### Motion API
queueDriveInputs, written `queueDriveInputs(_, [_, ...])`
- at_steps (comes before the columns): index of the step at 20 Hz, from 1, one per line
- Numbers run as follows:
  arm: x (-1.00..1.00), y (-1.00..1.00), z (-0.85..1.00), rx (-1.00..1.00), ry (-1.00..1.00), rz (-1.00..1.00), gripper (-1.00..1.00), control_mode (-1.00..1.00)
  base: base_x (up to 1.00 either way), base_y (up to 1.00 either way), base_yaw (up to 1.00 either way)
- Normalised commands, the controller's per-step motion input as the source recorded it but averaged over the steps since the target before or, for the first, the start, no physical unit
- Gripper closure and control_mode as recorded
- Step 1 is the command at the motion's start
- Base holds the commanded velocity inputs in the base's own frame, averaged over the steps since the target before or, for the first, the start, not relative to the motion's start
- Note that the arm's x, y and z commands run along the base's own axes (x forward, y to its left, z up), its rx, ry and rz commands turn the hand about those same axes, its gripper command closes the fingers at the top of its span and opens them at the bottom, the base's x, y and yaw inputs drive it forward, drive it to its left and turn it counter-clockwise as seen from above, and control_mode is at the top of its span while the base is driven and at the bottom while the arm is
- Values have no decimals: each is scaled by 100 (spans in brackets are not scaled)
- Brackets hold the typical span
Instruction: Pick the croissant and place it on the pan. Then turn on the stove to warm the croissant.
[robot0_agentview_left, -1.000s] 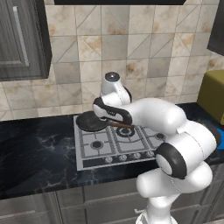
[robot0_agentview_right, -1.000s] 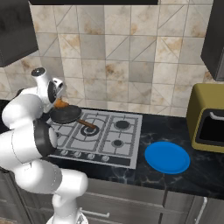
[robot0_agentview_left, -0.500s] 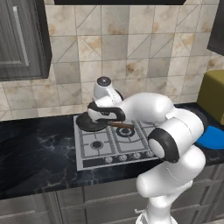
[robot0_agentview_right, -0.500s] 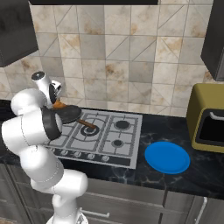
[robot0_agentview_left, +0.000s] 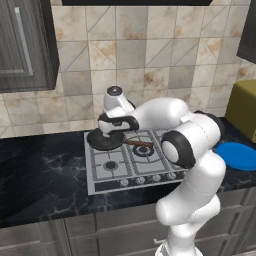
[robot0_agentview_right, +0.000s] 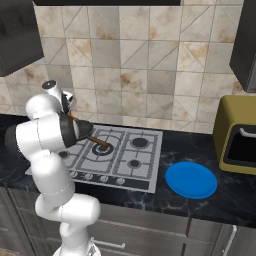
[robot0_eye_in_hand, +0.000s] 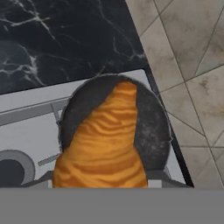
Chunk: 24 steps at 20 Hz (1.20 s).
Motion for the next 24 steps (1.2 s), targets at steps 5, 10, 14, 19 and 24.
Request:
queueDriveInputs(5, [31,0,-29,0,2,0,100,-100,0,0,0])
queueDriveInputs(10, [60,0,-44,0,3,0,100,-100,0,0,0])
queueDriveInputs(14, [51,0,-36,0,2,0,100,-100,0,0,0])
queueDriveInputs(19, [28,3,-21,0,1,0,100,-100,0,0,0])
queueDriveInputs(24, [1,25,-12,0,0,0,100,-100,0,0,0])
